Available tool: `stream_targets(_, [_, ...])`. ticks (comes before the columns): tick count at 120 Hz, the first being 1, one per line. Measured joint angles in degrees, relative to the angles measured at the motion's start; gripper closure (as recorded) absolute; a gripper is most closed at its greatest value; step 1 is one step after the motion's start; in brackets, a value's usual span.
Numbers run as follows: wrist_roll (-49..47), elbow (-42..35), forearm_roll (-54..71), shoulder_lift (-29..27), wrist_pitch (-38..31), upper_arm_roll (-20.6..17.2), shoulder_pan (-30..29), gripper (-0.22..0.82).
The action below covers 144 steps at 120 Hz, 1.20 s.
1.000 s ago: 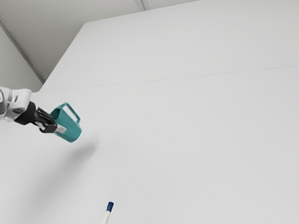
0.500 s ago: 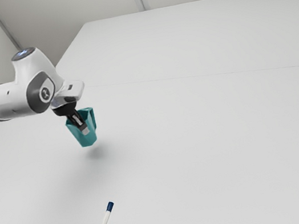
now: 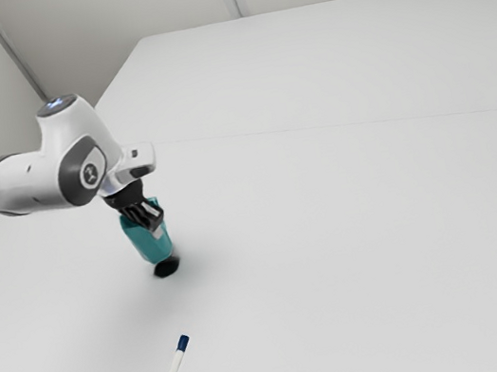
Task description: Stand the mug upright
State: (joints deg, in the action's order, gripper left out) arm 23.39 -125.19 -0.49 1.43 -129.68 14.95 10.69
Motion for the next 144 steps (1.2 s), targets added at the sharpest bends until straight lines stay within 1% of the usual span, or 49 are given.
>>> stream_targets(13, [-2.81,0.15,-0.09,1.01,-1.25,-0.11,1.58,0.78])
stream_targets(41, [-8.04,0.53,-0.26,2.68,-3.02,-1.66,6.23,0.78])
stream_targets(89, [-14.13,0.23,-0.38,4.34,-3.95,-1.75,5.55,0.78])
stream_targets(93, [-14.43,0.25,-0.45,4.37,-3.90,-1.77,5.56,0.74])
stream_targets(107, [-15.31,0.33,-0.63,4.34,-3.78,-1.81,5.61,0.49])
stream_targets(116, [-15.79,0.34,-0.79,4.24,-3.75,-1.84,5.57,0.37])
stream_targets(129, [-16.39,0.29,-1.07,3.62,-3.63,-1.85,5.61,0.26])
stream_targets(144, [-17.05,0.13,-1.20,1.26,-2.29,-2.07,5.58,0.19])
